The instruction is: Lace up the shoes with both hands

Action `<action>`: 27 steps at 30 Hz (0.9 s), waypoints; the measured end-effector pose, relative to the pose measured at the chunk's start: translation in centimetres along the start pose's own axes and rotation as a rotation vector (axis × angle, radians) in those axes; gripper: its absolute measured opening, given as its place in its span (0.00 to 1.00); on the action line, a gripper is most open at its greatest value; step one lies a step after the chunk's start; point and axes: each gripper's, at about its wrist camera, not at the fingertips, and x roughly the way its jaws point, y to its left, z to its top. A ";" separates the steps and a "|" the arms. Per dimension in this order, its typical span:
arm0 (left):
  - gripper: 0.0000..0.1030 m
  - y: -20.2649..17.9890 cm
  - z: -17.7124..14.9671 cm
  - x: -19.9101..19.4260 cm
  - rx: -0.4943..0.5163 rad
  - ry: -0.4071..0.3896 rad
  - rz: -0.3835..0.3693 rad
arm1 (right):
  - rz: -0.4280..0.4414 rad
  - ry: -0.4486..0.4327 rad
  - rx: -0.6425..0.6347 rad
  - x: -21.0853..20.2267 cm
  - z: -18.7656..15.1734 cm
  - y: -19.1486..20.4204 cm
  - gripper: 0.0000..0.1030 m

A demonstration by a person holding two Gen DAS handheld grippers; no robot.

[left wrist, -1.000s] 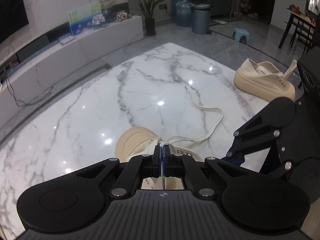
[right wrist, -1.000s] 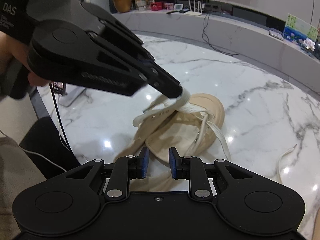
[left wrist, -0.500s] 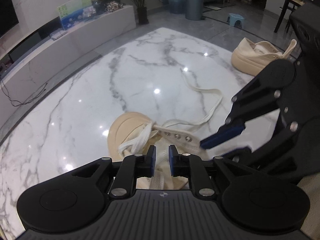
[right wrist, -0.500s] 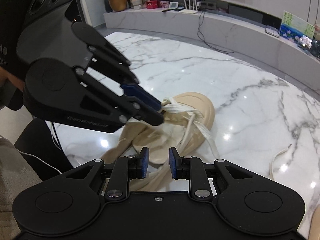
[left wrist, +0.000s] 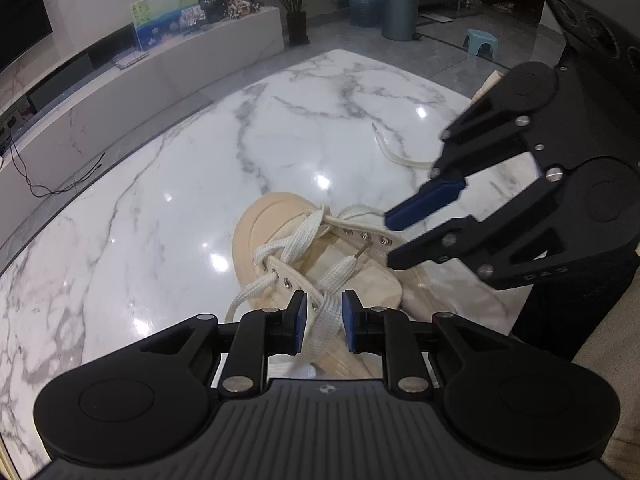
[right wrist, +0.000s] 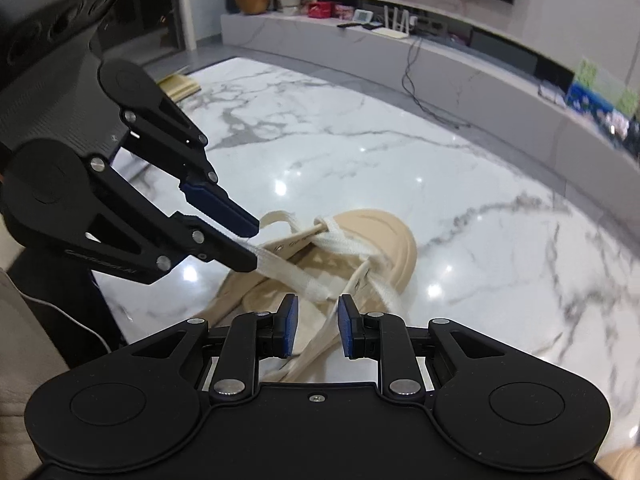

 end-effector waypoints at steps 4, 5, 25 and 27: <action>0.18 -0.2 0.2 0.7 0.011 0.018 -0.001 | 0.001 -0.012 -0.028 0.1 0.7 0.1 0.20; 0.18 -0.2 0.2 0.9 0.015 0.025 -0.001 | 0.005 -0.012 -0.024 0.2 0.8 0.0 0.20; 0.05 1.9 -2.5 -0.6 -0.062 0.051 -0.002 | -0.012 0.103 -0.111 3.4 0.5 1.8 0.20; 0.05 2.1 -2.7 -0.6 -0.069 0.050 -0.002 | -0.014 0.120 -0.153 4.2 0.4 2.3 0.20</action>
